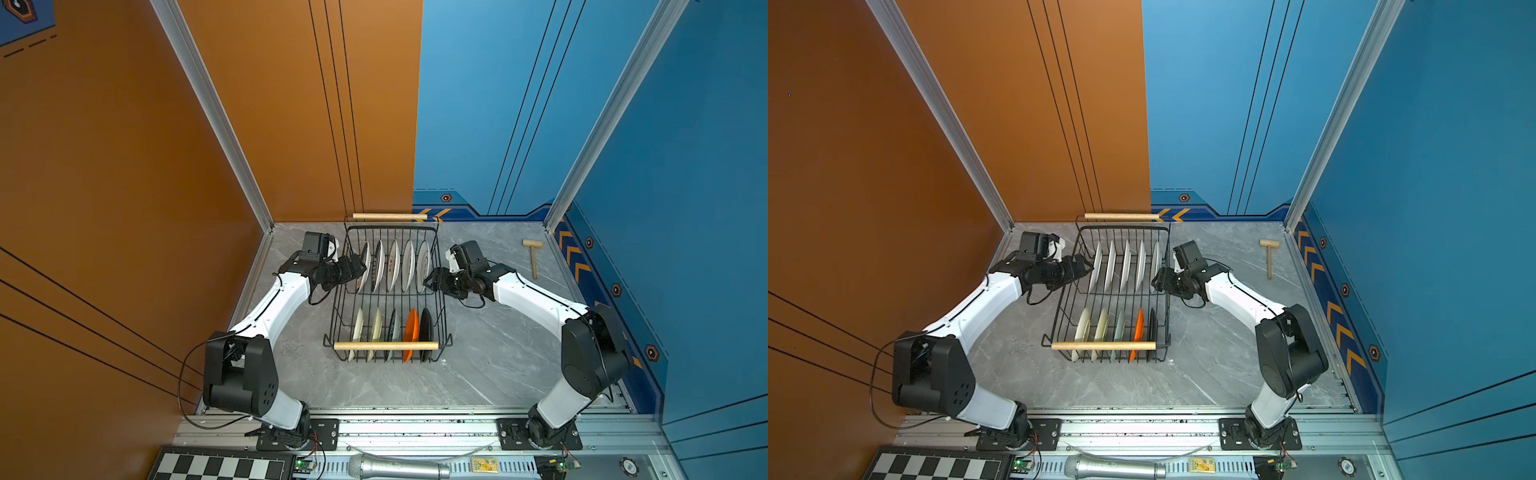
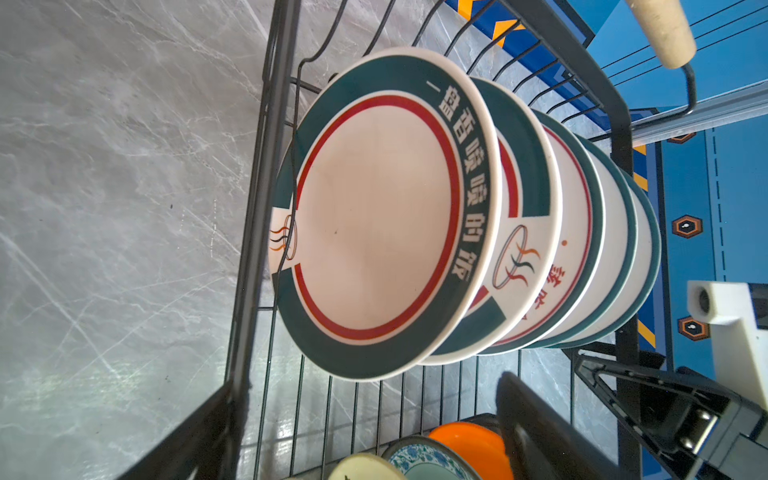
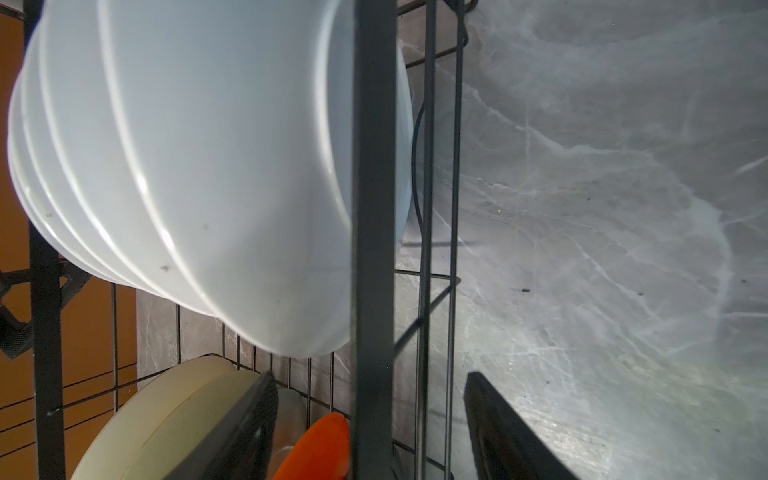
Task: Unload the plates from the dish rack
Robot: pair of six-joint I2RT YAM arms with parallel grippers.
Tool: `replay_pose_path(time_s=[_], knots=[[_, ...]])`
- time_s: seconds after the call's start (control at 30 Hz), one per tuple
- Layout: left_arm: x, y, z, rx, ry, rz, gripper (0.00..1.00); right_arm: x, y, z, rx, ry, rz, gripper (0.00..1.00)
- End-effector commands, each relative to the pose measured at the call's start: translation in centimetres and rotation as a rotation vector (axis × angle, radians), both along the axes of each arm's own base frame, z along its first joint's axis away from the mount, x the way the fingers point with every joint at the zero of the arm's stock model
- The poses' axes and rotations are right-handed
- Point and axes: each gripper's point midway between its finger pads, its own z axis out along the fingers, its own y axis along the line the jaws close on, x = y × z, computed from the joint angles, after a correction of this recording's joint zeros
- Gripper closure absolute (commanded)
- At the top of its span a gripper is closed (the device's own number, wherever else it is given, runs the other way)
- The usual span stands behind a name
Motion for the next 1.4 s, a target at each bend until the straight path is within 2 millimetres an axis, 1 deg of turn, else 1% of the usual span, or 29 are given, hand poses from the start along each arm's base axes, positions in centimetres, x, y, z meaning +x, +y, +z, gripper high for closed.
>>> replay_pose_path(time_s=[0.0,0.3,0.4,0.5,0.63,0.77,0.9,1.0,1.1,1.2,1.37], knots=[[0.4,-2.9,1.5,-0.038,-0.033,-0.071,0.07,0.3,-1.2,0.3,-0.034,0.002,0.008,0.33],[1.7,-7.8,1.2,-0.053,-0.02,-0.152,0.07,1.1,-6.8,-0.8,-0.141,0.047,-0.03,0.37],[2.2,-9.7,1.2,-0.065,-0.032,-0.18,0.08,1.2,-8.3,-0.8,-0.189,0.058,-0.016,0.37],[2.6,-11.1,1.6,-0.071,-0.042,-0.197,0.08,1.4,-9.7,-0.6,-0.202,0.067,-0.015,0.37],[3.1,-13.4,2.1,-0.083,-0.054,-0.235,0.08,2.1,-12.1,-0.4,-0.167,0.079,-0.06,0.37],[3.5,-16.1,2.2,-0.095,-0.06,-0.275,0.08,2.8,-13.7,-0.2,-0.122,0.084,-0.092,0.37],[3.7,-19.2,2.3,-0.121,-0.072,-0.319,0.07,3.6,-14.9,0.0,-0.099,0.079,-0.117,0.36],[3.9,-20.9,2.2,-0.136,-0.068,-0.336,0.08,4.1,-15.7,0.4,-0.066,0.074,-0.138,0.35],[3.9,-22.8,2.1,-0.148,-0.068,-0.363,0.08,5.0,-16.9,0.9,-0.018,0.062,-0.166,0.35],[3.9,-24.6,2.0,-0.157,-0.072,-0.395,0.08,6.2,-18.5,1.2,0.038,0.053,-0.202,0.34],[4.0,-27.0,1.7,-0.178,-0.066,-0.421,0.08,8.1,-20.9,1.9,0.091,0.029,-0.248,0.31]])
